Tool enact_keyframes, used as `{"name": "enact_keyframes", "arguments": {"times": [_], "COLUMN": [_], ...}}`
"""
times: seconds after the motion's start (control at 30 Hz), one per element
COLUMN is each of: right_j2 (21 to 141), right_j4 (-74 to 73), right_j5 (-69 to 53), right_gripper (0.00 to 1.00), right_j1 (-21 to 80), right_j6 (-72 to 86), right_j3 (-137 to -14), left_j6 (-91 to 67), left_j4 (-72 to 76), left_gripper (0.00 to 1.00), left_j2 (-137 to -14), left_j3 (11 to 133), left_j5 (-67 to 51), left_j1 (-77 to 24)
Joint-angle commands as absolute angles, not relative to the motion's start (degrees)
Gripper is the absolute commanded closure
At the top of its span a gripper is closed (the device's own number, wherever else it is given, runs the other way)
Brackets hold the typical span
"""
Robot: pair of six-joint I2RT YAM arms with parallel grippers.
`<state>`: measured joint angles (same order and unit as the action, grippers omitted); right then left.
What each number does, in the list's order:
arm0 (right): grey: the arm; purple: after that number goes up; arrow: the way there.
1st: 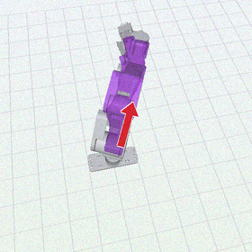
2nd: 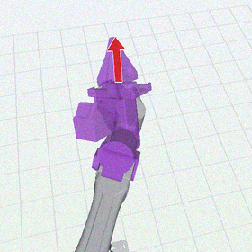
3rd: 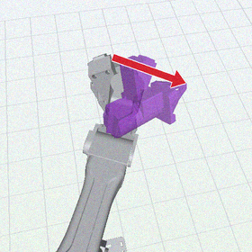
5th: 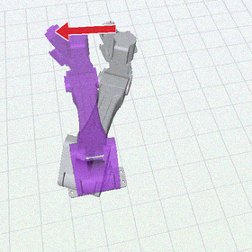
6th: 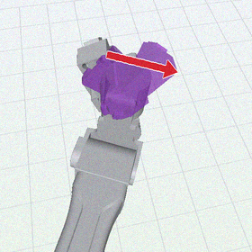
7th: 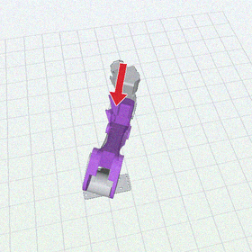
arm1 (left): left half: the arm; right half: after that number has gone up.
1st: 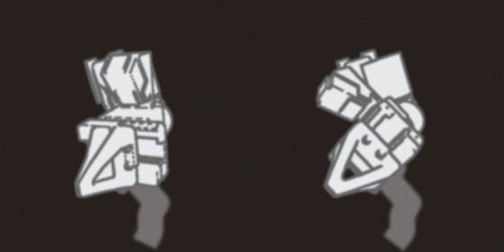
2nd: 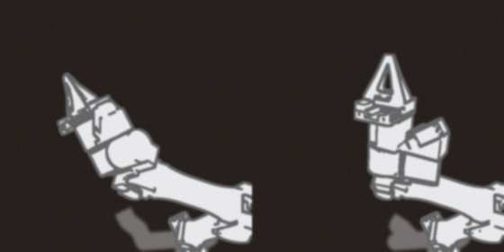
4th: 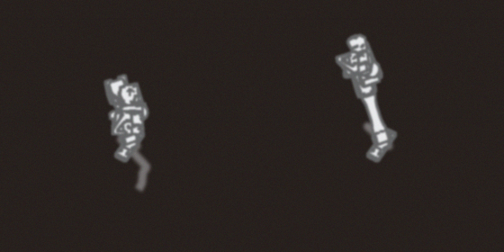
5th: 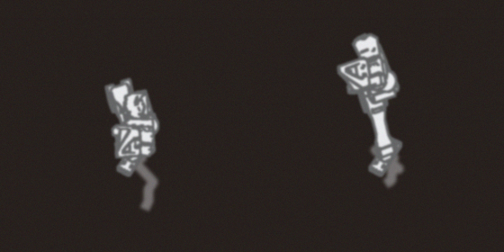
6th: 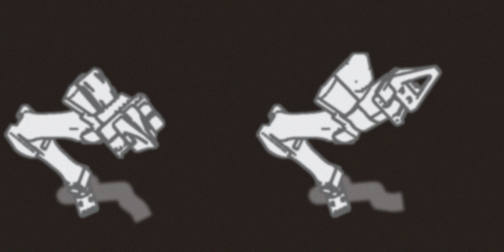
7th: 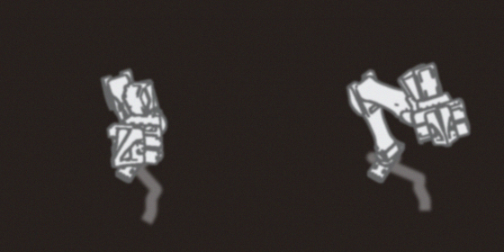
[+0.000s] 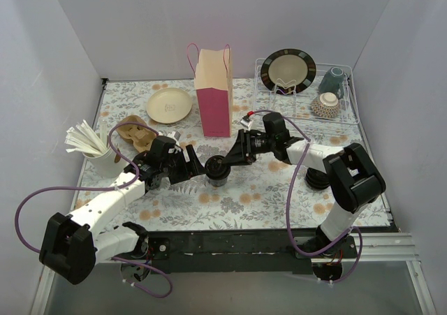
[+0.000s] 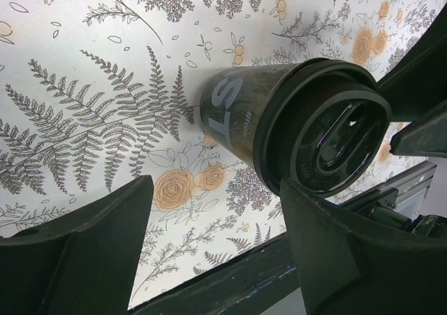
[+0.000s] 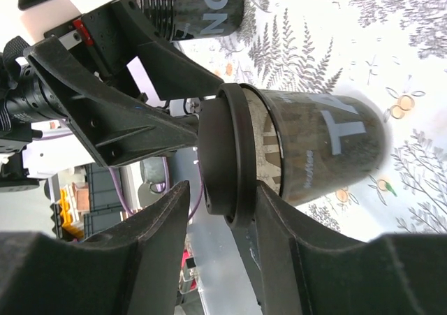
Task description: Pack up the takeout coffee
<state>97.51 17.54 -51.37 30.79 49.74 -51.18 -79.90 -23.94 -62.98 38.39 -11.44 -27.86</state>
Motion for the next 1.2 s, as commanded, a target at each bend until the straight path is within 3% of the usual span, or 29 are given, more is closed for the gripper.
{"name": "enact_keyframes", "arguments": {"times": [0.0, 0.3, 0.57, 1.17], "right_j2": [94.31, 92.73, 89.56, 93.34], "right_j4": [15.04, 9.85, 2.46, 0.97], "right_j5": [-51.33, -49.75, -45.62, -45.88], "right_gripper": [0.49, 0.48, 0.40, 0.37], "right_j1": [29.45, 27.42, 27.07, 29.62], "right_j6": [47.46, 44.13, 41.84, 38.15], "right_j3": [-51.68, -51.94, -54.75, -57.48], "left_j6": [-79.54, -79.45, -78.14, -75.59], "left_j4": [-23.29, -25.83, -26.99, -19.51], "left_gripper": [0.27, 0.26, 0.17, 0.26], "left_j2": [-62.67, -62.32, -62.49, -72.33], "left_j3": [38.41, 40.25, 45.17, 44.38], "left_j5": [-12.13, -12.66, -12.30, -13.09], "left_j1": [-27.60, -27.60, -27.60, -27.60]}}
